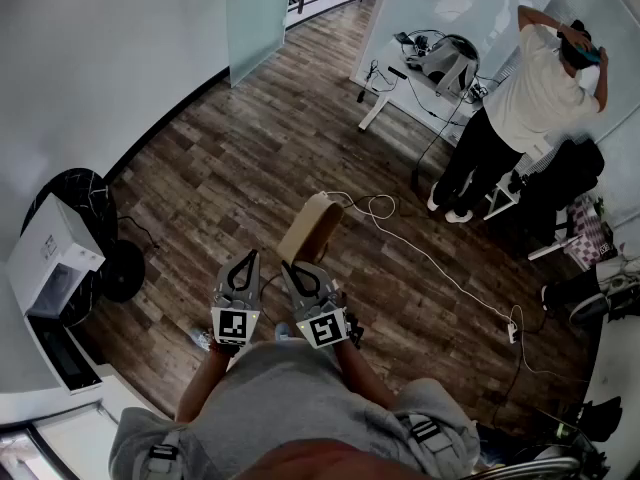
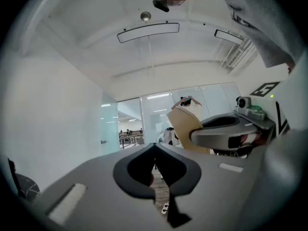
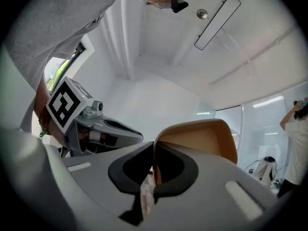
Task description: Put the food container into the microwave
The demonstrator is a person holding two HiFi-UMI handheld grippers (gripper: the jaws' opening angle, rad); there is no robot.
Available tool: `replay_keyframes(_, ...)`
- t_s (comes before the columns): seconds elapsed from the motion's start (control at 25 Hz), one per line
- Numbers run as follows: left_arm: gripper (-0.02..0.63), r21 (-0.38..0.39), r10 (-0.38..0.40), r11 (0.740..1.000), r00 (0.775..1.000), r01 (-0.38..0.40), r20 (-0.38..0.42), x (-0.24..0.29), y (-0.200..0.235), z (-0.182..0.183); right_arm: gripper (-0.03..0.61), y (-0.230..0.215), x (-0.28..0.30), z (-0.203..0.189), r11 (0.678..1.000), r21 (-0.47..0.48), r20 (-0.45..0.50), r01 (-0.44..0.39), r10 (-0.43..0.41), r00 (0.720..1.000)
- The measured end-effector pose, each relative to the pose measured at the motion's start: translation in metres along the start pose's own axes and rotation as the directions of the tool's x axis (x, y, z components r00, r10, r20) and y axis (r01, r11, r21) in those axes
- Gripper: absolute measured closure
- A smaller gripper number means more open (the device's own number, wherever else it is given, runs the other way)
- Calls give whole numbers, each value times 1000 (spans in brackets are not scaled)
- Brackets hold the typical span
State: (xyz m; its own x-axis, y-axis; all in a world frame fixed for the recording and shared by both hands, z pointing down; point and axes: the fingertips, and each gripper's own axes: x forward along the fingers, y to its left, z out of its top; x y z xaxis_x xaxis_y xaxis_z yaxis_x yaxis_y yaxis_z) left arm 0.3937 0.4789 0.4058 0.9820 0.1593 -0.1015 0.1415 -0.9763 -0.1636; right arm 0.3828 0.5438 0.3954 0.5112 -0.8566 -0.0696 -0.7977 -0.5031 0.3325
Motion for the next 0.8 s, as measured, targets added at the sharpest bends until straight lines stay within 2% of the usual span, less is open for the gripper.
replay_keyframes(0.48, 615, -8, 43, 999, 999, -43, -31, -10, 27, -8, 551, 14, 27, -6, 998, 34, -29, -56, 57, 998)
replay_keyframes(0.72, 615, -37, 79, 996, 992, -83, -101, -16, 52, -10, 548, 31, 51, -2, 992, 32, -26, -121, 122, 992)
replay_keyframes(0.8, 615, -43, 94, 994, 991, -98, -96, -18, 61, -10, 548, 34, 60, -1, 990, 34, -22, -134, 135, 991)
